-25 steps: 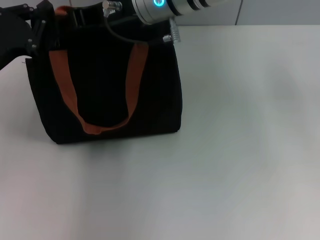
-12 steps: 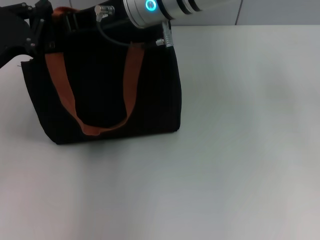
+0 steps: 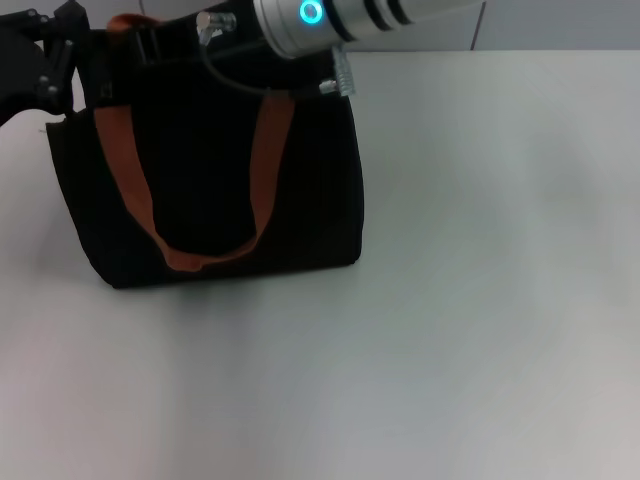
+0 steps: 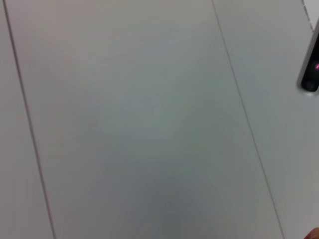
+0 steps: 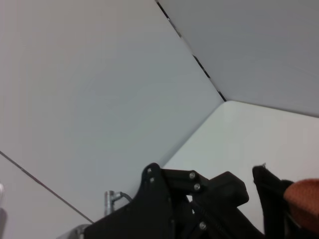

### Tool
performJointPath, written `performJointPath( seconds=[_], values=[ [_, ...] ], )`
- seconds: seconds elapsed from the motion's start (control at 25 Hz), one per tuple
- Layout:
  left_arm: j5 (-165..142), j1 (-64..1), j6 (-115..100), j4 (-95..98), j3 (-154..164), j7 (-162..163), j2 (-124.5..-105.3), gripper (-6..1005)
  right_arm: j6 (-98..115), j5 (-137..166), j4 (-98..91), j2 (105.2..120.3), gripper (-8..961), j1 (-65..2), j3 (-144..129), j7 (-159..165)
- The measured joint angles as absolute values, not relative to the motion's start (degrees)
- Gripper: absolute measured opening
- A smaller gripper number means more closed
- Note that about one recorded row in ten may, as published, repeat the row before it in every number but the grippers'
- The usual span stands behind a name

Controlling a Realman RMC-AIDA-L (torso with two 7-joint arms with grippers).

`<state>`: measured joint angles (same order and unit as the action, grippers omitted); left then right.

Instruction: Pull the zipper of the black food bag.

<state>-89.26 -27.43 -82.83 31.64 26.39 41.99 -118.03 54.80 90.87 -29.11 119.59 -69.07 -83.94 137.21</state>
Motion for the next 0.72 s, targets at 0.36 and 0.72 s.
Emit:
performJointPath(
  seconds=[0.36,0.72],
  values=[
    [-89.18,-27.03,-83.21,31.65,26.09,42.52,-117.38,78,56.54,94.11,-33.15,119.28,317,-66.42,-83.54,139.89],
    [-89.11,-27.6,-84.66,31.7,26.12,42.85,-117.73,83,53.98,94.22,-32.61,119.69,317,-67.56,-84.03,139.83]
  ],
)
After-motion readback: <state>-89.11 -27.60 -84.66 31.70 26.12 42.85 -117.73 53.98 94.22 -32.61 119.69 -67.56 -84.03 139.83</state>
